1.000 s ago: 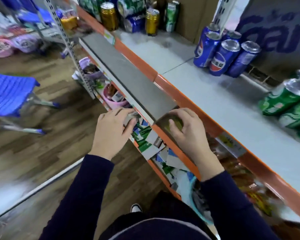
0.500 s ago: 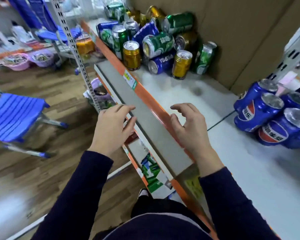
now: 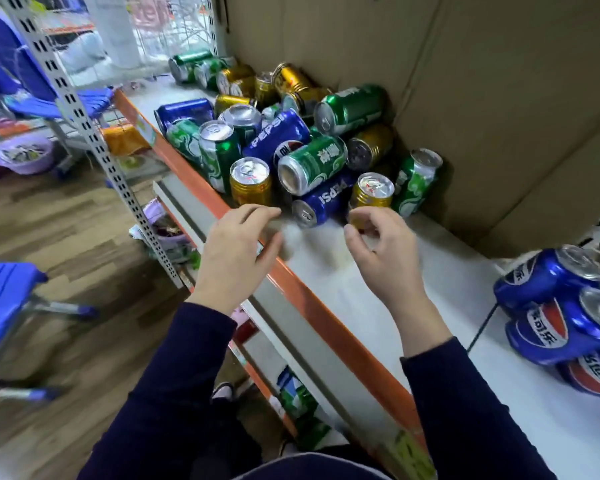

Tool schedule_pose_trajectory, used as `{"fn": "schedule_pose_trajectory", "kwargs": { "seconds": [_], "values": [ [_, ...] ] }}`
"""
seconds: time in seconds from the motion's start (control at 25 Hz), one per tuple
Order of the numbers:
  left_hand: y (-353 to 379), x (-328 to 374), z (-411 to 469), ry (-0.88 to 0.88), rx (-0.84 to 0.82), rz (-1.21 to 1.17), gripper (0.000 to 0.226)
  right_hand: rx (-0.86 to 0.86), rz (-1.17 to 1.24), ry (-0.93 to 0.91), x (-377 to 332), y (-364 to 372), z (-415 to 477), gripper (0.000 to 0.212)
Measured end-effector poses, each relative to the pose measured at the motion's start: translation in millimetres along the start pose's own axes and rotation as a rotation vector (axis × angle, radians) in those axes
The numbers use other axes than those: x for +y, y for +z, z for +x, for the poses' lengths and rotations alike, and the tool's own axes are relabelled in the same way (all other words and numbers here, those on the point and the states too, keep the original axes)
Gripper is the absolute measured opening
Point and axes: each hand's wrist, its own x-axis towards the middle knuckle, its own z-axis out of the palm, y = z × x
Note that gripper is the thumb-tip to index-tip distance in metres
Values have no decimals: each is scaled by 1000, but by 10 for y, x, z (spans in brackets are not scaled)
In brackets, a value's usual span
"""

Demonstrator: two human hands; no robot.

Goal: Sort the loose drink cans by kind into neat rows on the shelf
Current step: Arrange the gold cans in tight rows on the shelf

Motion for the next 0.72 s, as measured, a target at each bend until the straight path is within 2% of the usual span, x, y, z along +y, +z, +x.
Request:
{"fn": "schedule_pose_trajectory", "kwargs": {
  "seconds": [0.16, 0.28, 0.4, 0.48, 0.56, 0.72],
  "values": [
    [-117, -428, 572, 104, 58, -41, 27, 66, -50, 123, -262, 390, 487, 37],
    [-220, -657, 967, 211, 65, -68, 26, 72, -171, 323, -448, 637, 830, 57],
    [-297, -864, 1323, 331, 17, -83, 28, 4, -342, 562, -550, 832, 1103, 89],
    [-310, -915, 1519, 396, -26, -104, 29, -49, -331, 674, -597, 886, 1200, 100],
    [-278, -894, 1670, 446, -68, -134, 31, -30, -198, 748, -643, 873, 1193, 98],
    [-135, -727, 1972, 498, -168, -232, 38, 215, 217, 856, -749, 776, 944, 75]
  ]
}}
